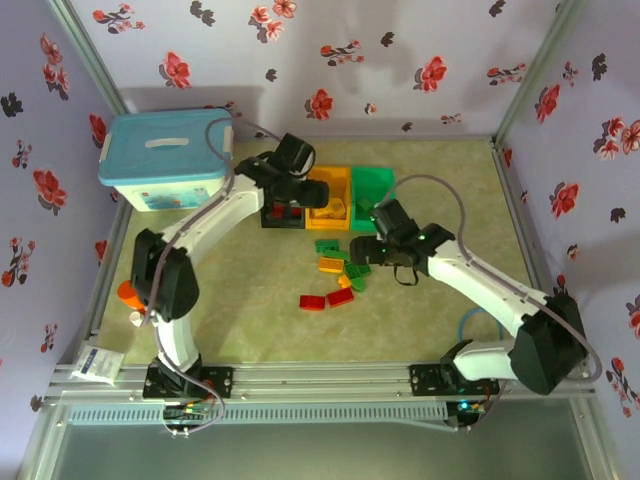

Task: Sort the legos into containers by color
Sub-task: Place the lego in the container, then move the lego to the center of the table.

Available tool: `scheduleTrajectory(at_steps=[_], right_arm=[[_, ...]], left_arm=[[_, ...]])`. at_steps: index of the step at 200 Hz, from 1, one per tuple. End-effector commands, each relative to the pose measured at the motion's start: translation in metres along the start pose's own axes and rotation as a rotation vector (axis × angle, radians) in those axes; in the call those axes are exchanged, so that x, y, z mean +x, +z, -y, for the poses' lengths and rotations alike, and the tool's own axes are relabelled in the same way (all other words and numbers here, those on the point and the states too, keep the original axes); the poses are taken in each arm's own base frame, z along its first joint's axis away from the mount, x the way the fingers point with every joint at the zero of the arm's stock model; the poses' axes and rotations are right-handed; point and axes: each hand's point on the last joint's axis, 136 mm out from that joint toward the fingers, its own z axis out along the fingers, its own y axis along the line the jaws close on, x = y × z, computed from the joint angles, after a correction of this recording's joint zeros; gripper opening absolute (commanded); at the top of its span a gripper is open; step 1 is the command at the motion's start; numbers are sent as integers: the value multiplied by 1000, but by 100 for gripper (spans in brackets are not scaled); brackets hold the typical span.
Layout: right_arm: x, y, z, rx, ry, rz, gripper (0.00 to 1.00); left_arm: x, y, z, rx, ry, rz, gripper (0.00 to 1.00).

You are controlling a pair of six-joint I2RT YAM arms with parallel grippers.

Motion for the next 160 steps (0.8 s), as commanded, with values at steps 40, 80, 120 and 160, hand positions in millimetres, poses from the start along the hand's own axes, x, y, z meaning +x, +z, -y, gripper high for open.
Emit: scheduleTrajectory(at_steps=[40, 80, 120, 160], right_arm=[[-1, 28, -55, -40, -160, -125, 88], [5, 60, -68, 9, -123, -196, 87], [18, 80, -89, 23, -158, -251, 87], [26, 100, -95, 54, -189, -303, 87]], left_arm=[[66, -27, -48, -14, -119, 44, 73], [102, -43, -86, -45, -220, 59, 73], [130, -52, -106, -68, -256, 54, 73], [148, -55, -114, -75, -277, 55, 73]])
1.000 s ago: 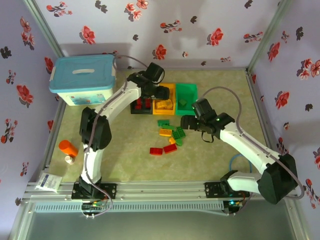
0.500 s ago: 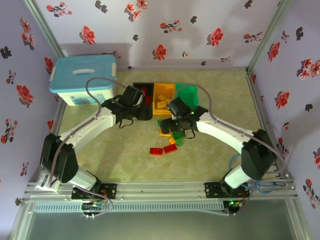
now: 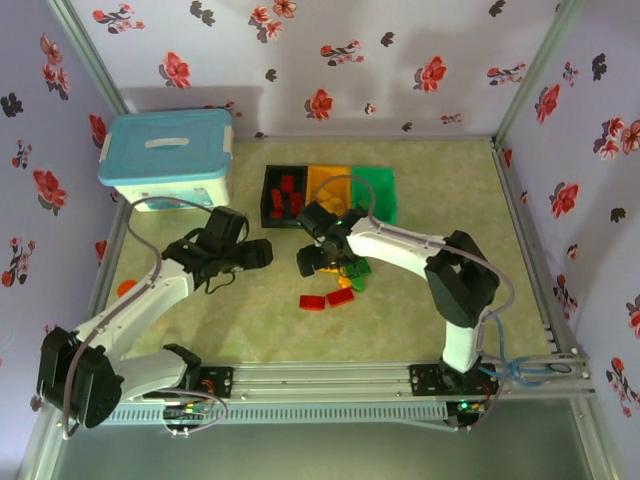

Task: Sort the legos into containers by color
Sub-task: Move the lego to the center of the table.

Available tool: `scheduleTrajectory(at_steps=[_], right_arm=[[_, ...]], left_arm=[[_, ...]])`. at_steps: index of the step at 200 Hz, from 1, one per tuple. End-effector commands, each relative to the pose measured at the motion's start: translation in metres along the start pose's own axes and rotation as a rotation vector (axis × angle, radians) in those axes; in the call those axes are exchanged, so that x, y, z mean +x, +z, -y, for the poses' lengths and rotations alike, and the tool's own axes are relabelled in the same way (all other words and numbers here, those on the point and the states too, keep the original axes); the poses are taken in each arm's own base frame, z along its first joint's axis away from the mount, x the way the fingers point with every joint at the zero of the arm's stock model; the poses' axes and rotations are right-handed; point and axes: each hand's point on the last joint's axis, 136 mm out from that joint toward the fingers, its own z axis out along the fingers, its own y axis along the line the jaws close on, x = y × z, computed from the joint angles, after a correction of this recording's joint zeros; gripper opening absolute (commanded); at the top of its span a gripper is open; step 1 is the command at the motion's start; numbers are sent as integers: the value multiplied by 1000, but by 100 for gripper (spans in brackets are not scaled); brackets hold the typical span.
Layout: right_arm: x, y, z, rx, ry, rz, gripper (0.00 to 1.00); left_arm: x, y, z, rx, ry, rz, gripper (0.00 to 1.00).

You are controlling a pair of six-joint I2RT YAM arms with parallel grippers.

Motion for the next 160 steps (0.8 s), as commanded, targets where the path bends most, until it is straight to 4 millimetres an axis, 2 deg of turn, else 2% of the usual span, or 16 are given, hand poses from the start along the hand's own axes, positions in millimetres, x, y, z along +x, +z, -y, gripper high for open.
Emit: scheduleTrajectory(at_steps=[1, 56, 116, 135, 160], right_arm=[[4, 7, 1, 37, 0, -45, 87], [6, 23, 11, 124, -35, -95, 86], [20, 45, 7, 128, -76, -154, 86], [22, 45, -3, 87, -95, -162, 84], [20, 35, -31, -30, -130, -142, 84]], left_arm=[[3, -3, -9, -13, -34, 21, 73], [13, -7, -21, -25, -49, 32, 73], [13, -6, -22, -24, -55, 35, 73], [12, -8, -21, -22, -52, 38, 73], [11, -8, -21, -20, -52, 41, 73]])
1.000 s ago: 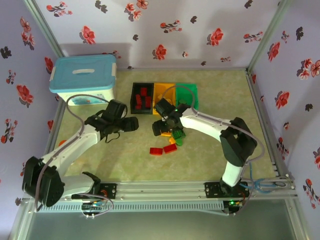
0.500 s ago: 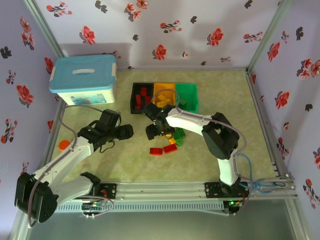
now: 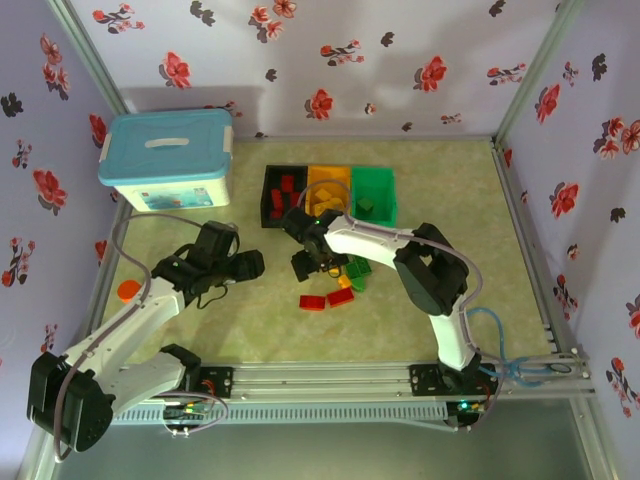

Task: Sort the legos into containers by color
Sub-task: Move the lego to the center of the table.

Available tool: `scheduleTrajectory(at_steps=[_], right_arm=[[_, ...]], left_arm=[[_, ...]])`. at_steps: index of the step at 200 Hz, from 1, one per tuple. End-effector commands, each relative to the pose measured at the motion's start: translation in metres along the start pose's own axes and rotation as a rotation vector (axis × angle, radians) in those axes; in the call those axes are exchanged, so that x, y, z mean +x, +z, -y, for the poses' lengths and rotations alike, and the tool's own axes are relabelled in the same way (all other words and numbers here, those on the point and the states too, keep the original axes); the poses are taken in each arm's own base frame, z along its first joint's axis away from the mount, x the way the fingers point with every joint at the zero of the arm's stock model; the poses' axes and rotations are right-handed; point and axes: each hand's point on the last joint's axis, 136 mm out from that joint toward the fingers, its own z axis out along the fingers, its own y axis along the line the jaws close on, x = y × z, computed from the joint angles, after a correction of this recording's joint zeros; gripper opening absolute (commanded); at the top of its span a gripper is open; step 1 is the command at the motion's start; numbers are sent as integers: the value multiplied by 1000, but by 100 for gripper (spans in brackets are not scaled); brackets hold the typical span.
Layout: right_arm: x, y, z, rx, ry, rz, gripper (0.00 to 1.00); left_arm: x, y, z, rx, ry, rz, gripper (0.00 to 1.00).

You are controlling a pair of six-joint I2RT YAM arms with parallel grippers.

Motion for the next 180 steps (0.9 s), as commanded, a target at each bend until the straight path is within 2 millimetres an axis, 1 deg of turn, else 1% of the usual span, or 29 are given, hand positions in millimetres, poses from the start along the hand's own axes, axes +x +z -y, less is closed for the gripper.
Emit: scheduleTrajectory(at_steps=[1, 13, 35, 54, 69, 88, 113, 137, 180], right_arm=[[12, 5, -33, -132, -63, -45, 84], [7, -7, -44, -191, -72, -7, 84], [-4, -29, -45, -203, -71, 59, 84], [-12, -43, -35, -156, -67, 114, 85], [-16, -46, -19, -76, -42, 134, 85], [-15, -44, -3, 11, -12, 118, 88], [-7, -35, 6, 60, 18, 81, 91], [-1, -25, 3, 44, 20, 55, 91], [-1, -11, -3, 26, -5, 28, 89]], left_arm=[[-4, -2, -4, -13, -16, 23, 73], [-4, -2, -4, -12, -17, 24, 73], [-5, -2, -4, -11, -16, 25, 73], [-5, -2, -4, -12, -14, 27, 72], [-5, -2, -4, -11, -13, 27, 72], [-4, -1, -4, -10, -13, 27, 72], [-2, 0, -6, -15, -11, 21, 73], [-1, 1, -6, -16, -10, 21, 73], [0, 2, -7, -14, -15, 19, 73]])
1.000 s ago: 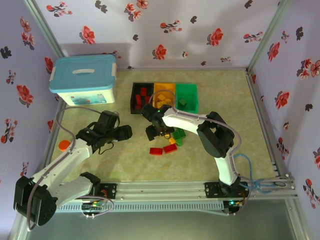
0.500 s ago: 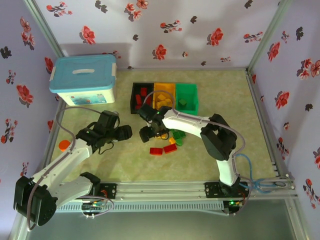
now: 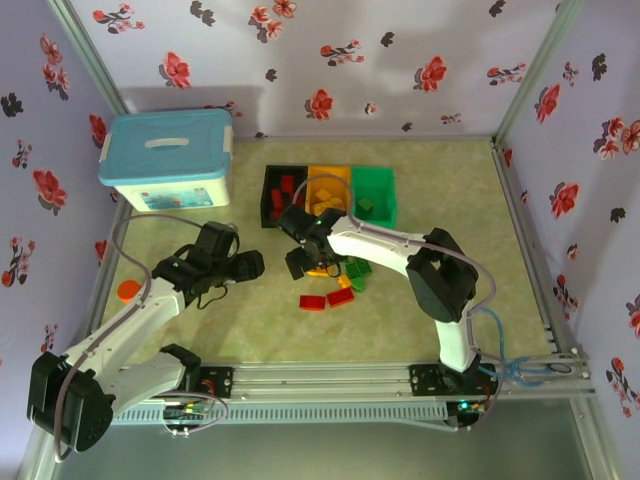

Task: Sort the legos into containers by color
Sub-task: Move the lego to the center of the table, then pick up the lego from the center of the table.

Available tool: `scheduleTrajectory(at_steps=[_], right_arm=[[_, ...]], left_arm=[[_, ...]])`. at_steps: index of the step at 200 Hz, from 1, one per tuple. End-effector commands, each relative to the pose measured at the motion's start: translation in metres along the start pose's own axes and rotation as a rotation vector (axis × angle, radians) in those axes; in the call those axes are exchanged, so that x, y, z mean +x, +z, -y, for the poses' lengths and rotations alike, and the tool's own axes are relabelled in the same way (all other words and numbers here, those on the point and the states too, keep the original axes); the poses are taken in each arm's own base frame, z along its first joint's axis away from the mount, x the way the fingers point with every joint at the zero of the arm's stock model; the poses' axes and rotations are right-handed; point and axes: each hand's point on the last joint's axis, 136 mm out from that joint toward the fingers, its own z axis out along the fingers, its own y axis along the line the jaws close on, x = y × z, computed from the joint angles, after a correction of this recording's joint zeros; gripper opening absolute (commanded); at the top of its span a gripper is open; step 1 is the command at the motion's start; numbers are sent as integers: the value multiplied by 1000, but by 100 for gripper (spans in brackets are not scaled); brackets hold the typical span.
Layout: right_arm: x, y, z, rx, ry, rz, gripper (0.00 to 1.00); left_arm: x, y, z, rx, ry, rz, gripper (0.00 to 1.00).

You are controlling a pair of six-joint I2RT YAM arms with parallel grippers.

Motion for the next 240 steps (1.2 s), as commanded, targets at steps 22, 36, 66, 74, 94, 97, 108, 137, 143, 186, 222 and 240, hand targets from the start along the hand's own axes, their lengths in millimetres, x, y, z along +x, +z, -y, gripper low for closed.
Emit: scheduleTrajectory(at_steps=[22, 36, 66, 74, 94, 97, 108, 137, 143, 186, 222, 240], right_arm=[[9, 25, 6, 32, -4, -67, 88], [11, 32, 7, 37, -7, -80, 88], [14, 44, 8, 53, -15, -102, 87], [16, 46, 6, 46, -15, -111, 86], [20, 48, 3, 33, -18, -117, 84], [20, 48, 4, 32, -16, -116, 84], [22, 49, 4, 33, -14, -117, 82], [25, 49, 5, 33, -10, -118, 71], [24, 49, 5, 32, -8, -116, 67], [24, 44, 6, 31, -5, -108, 52], [14, 23, 4, 9, 1, -64, 51], [0, 2, 7, 1, -2, -12, 51]], left_arm=[[0, 1, -6, -15, -11, 14, 73], [1, 1, -7, -16, -12, 15, 73], [2, 3, -7, -16, -15, 12, 73], [1, 2, -7, -17, -15, 14, 73], [0, 3, -6, -15, -12, 14, 72], [-1, 3, -6, -15, -12, 16, 72], [-1, 3, -5, -14, -12, 16, 72], [-1, 6, -5, -17, -12, 13, 72], [-1, 6, -5, -17, -10, 12, 72], [-1, 6, -5, -17, -7, 11, 72], [2, 6, -7, -18, -12, 9, 72], [2, 4, -7, -14, -11, 12, 72]])
